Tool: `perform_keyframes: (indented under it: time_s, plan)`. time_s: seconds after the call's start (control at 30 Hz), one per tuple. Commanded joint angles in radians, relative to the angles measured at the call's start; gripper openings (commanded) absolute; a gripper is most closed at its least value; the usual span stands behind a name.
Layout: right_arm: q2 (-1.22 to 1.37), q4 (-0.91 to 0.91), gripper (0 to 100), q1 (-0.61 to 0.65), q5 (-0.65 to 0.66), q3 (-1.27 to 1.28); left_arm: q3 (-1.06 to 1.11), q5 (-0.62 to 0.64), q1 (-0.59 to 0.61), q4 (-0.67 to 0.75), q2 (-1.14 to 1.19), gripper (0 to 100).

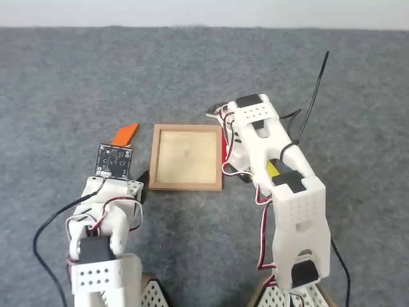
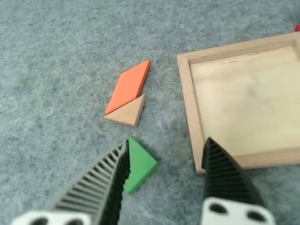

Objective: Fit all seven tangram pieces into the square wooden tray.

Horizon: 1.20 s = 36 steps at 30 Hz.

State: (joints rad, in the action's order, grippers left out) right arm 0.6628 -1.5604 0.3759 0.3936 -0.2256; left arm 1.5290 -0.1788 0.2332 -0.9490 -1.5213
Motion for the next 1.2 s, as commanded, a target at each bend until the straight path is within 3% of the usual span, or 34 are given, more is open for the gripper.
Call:
perform_keyframes:
  time_s: [0.0,0.13,1.17]
  plan:
    - [0.024,-0.015,21.8,0.001,0.017,-0.002,-0.008,0.014,0.003,0.020,-0.009,24]
    - [0.024,-0.013,15.7,0.001,0.017,-0.002,-0.008,0.014,0.003,0.020,-0.009,24]
    - [-0.177,-0.096,15.1,-0.001,0.060,0.011,-0.010,0.014,0.008,0.020,-0.009,24]
